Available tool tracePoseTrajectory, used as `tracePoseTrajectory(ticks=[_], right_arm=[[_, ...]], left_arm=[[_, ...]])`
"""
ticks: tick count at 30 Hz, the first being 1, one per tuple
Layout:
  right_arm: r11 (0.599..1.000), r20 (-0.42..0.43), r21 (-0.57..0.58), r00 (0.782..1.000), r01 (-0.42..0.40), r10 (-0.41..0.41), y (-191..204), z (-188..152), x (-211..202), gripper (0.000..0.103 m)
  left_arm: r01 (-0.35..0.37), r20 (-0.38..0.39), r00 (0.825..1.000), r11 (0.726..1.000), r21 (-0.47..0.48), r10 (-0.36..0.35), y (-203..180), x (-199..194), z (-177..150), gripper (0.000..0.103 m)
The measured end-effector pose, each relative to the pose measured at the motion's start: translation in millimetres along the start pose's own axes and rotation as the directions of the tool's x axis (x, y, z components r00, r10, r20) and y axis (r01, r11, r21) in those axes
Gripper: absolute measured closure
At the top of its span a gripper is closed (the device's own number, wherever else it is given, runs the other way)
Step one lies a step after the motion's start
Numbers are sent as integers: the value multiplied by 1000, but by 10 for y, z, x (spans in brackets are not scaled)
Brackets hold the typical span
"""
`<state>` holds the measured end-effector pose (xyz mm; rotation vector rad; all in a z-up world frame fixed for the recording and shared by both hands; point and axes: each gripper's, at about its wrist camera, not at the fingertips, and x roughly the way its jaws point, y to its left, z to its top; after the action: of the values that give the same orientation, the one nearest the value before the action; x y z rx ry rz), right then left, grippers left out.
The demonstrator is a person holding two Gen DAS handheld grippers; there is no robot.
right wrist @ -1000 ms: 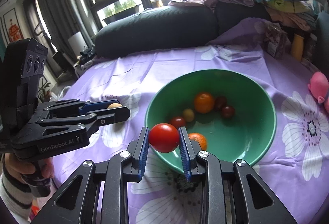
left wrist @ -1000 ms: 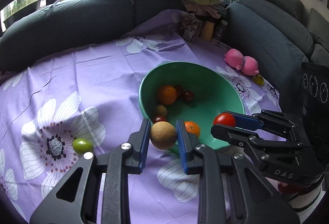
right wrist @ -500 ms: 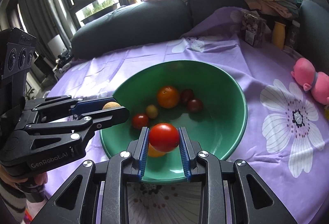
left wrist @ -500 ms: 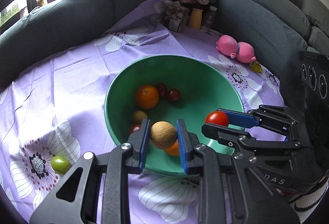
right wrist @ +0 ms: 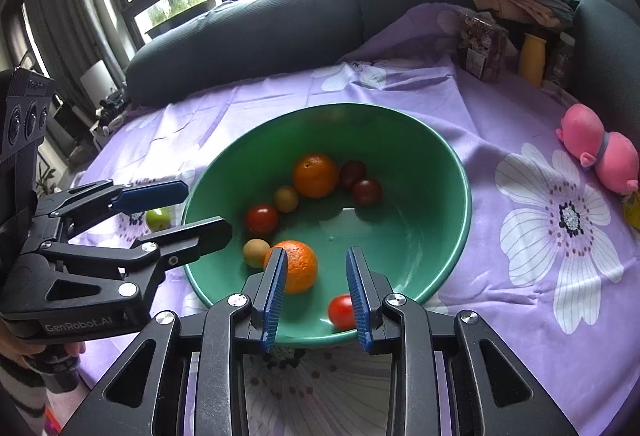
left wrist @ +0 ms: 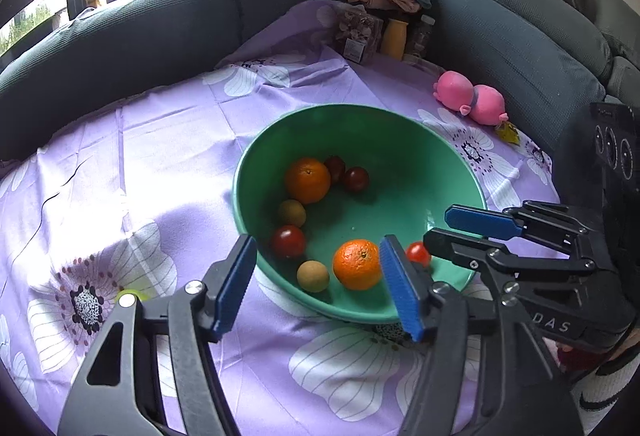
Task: Organize fruits
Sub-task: 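Carry both fruits over the green bowl and open both tools, then move both tools toward the green lime-like fruit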
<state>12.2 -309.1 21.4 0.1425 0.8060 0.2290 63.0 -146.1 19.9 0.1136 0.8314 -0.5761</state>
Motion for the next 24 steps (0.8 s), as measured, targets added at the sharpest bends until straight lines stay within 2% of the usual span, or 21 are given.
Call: tracePoseTrajectory(ticks=[2, 6, 10, 16, 24], right_arm=[[1000, 15, 7, 1000, -6, 6, -8, 1, -55, 72], [999, 31, 13, 999, -29, 29, -7, -5, -143, 66], [998, 36, 8, 998, -60, 60, 48, -14, -173, 65], [990, 18, -82, 993, -119, 121, 352, -72, -151, 65], [948, -67, -231, 976, -218, 208, 942, -189, 30, 65]], left_arm=[[-14, 16, 1000, 1000, -25, 15, 103, -113, -48, 26], [-77, 24, 997, 994, -75, 79, 355, -326, -224, 24], [-156, 18, 987, 974, -162, 161, 677, -520, -488, 24], [-196, -28, 980, 929, -314, 197, 1079, -714, -911, 24], [-216, -82, 976, 898, -384, 200, 1257, -800, -1210, 24]])
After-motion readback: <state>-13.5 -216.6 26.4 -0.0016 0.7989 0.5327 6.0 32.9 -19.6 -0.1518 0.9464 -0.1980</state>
